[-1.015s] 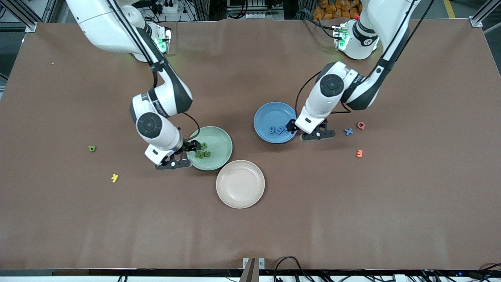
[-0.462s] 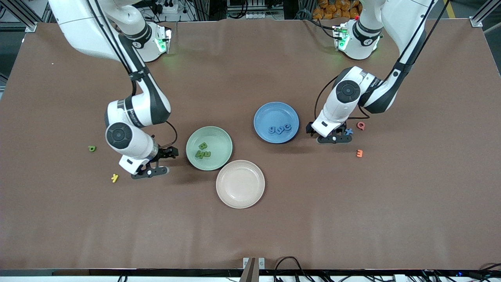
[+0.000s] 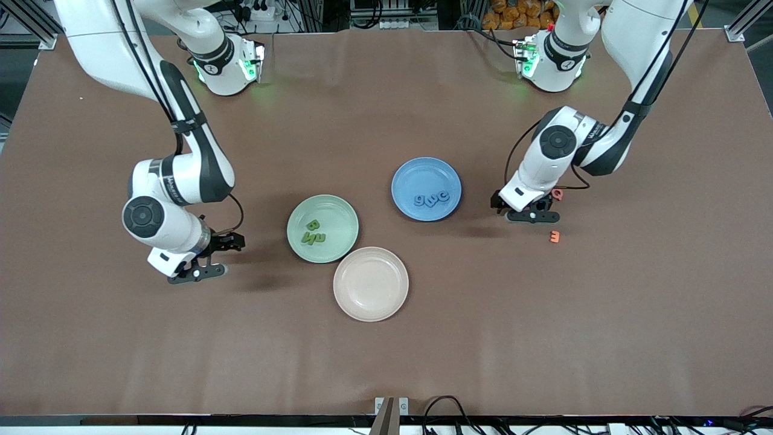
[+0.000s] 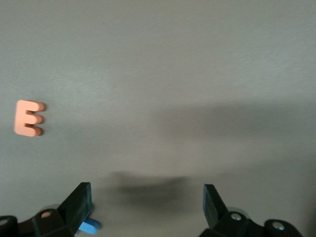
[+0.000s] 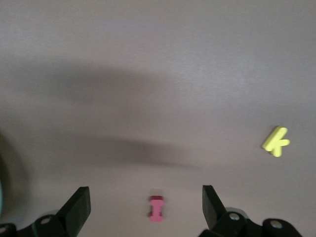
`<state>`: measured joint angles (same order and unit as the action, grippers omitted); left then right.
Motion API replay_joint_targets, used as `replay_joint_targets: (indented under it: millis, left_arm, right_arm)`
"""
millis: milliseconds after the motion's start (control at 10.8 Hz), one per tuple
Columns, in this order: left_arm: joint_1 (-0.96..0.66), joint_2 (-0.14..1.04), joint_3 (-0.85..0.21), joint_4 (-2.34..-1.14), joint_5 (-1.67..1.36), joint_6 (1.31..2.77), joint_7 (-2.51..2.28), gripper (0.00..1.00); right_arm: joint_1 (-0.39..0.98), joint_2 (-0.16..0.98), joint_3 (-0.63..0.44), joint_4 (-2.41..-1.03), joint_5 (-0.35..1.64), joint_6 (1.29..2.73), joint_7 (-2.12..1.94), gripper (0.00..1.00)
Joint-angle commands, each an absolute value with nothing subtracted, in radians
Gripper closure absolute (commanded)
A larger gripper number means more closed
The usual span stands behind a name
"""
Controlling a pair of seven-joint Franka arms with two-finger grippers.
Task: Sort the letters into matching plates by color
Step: 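Move the left gripper to the blue x while the right gripper reaches green p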
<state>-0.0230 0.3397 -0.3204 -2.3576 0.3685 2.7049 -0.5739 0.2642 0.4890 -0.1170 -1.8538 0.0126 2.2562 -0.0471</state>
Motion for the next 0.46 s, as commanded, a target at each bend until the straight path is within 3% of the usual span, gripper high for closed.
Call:
replay_joint_targets:
  millis: [0, 369]
  left_arm:
    - [-0.017, 0.299, -0.281, -2.431, 0.393, 2.776, -0.519, 0.0]
    - [-0.017, 0.264, -0.25, -2.482, 0.394, 2.787, -0.474, 0.0]
  right_arm:
    - [0.21, 0.462, -0.124, -1.861, 0.005, 2.256, -0.119, 0.0]
    - [0.123, 0.442, -0.124, -1.867, 0.006, 2.26, -0.216, 0.0]
